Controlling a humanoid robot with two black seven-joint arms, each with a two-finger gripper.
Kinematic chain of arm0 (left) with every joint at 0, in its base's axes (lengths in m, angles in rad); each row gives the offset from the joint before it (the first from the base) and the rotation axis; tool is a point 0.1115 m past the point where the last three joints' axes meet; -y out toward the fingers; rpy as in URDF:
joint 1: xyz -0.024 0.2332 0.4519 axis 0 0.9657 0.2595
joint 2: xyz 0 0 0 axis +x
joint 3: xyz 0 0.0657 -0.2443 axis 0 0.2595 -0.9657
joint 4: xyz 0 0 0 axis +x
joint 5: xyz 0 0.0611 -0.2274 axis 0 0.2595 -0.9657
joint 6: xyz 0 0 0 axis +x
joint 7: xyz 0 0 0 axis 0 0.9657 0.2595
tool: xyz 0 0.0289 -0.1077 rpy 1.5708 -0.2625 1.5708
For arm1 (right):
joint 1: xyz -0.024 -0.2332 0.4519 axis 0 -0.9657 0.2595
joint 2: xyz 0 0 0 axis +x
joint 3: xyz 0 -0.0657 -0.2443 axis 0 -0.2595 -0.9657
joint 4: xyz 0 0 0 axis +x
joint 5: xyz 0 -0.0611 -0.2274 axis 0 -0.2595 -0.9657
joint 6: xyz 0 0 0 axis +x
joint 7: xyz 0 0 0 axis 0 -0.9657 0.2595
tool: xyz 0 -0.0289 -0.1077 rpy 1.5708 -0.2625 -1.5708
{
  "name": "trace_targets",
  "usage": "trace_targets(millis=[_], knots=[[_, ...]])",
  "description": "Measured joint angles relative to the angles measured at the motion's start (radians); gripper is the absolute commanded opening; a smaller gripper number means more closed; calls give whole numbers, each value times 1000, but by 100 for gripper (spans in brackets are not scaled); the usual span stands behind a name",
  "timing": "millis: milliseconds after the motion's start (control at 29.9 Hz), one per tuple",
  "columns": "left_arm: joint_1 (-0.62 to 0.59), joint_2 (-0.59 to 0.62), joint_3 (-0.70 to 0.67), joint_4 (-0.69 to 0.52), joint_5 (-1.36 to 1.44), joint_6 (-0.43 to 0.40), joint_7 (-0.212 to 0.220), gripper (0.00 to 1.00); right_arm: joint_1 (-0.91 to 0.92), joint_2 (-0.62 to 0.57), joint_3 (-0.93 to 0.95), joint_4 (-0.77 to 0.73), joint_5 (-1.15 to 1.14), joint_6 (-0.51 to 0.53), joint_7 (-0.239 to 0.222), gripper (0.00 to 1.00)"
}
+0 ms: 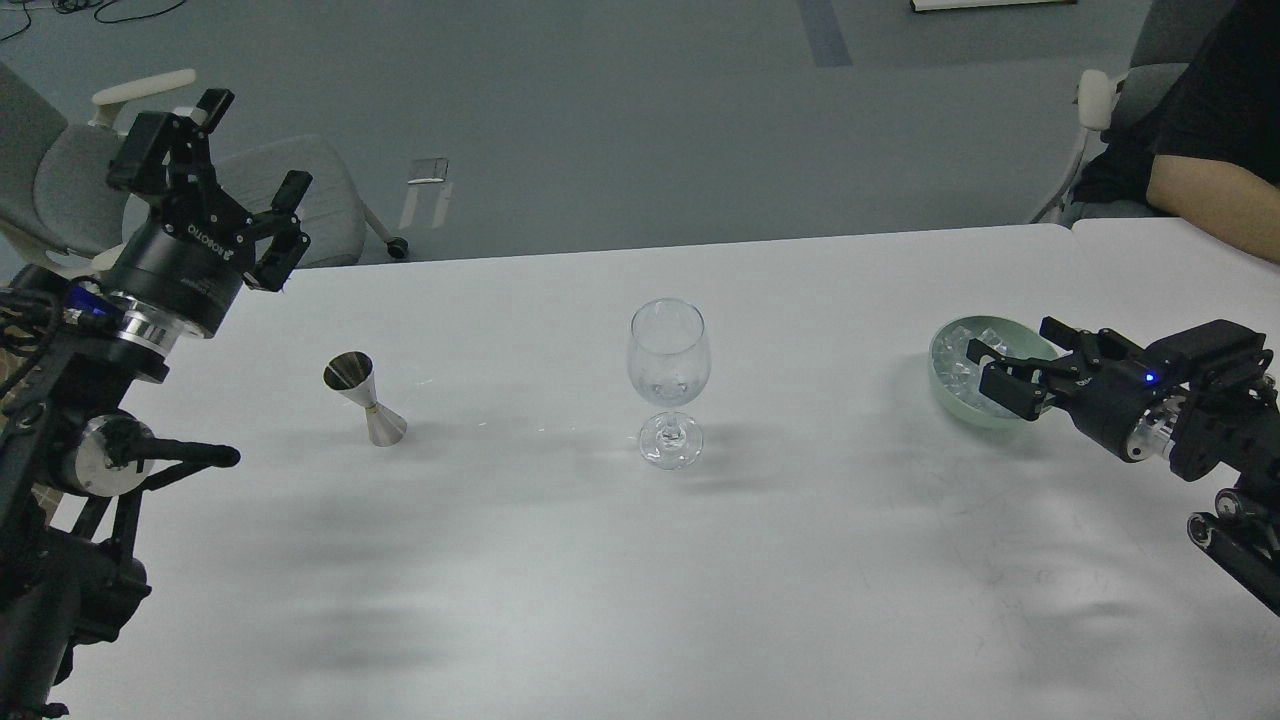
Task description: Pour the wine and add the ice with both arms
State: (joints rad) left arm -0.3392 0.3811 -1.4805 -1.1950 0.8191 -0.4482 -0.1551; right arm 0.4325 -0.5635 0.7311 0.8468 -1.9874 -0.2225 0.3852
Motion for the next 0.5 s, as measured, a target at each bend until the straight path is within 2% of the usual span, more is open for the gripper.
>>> trace_targets(millis=[134, 234, 435, 502], knots=[[0, -2, 0, 0, 0, 0, -1, 98, 15, 3, -26, -23, -2, 0, -1, 70], [1, -2, 0, 0, 0, -1, -1, 98, 21, 3, -45, -39, -2, 0, -6, 60], [2, -2, 0, 0, 0, -1, -1, 98, 33, 12, -63, -53, -2, 0, -11, 55], [2, -2, 0, 0, 0, -1, -1, 98, 34, 15, -64, -53, -2, 0, -11, 48]])
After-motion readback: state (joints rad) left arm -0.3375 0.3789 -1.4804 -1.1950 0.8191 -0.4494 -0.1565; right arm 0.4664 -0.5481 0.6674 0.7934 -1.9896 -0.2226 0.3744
